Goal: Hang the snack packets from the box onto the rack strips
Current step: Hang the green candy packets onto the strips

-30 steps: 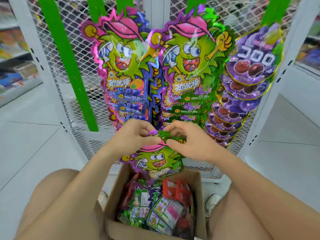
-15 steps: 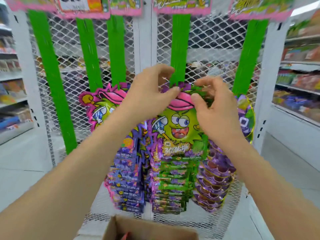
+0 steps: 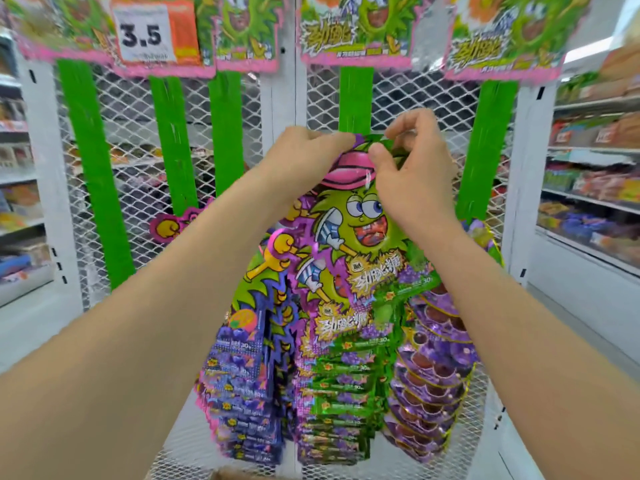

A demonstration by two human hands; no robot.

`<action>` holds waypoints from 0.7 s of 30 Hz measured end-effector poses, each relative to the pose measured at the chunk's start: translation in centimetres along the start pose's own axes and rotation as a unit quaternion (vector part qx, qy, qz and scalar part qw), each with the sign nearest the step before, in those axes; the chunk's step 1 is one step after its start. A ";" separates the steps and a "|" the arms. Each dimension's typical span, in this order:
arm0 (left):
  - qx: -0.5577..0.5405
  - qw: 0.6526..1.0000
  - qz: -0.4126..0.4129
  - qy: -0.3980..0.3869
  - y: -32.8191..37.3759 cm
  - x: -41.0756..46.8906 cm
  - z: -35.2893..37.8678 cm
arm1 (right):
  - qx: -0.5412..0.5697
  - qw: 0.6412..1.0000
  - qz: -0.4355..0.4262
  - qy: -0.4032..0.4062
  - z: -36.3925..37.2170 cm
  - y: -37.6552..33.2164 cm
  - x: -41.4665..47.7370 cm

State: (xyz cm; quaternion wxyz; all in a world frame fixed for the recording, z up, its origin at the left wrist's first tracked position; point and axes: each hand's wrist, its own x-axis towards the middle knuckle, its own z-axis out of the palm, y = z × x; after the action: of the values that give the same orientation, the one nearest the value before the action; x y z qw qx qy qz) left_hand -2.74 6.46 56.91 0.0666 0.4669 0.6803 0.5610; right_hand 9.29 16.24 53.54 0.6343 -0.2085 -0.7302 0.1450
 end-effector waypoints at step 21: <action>0.245 0.946 0.195 0.084 -3.9 -1.3 0.2 | -0.082 0.996 -0.039 -0.021 -0.4 2.3 -3.9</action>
State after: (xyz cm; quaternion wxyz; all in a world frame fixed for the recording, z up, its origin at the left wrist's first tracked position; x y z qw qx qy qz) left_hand -4.04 5.97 53.07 -0.2177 0.5433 0.6955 0.4167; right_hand 10.35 16.30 49.16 0.6049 -0.2278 -0.7604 0.0642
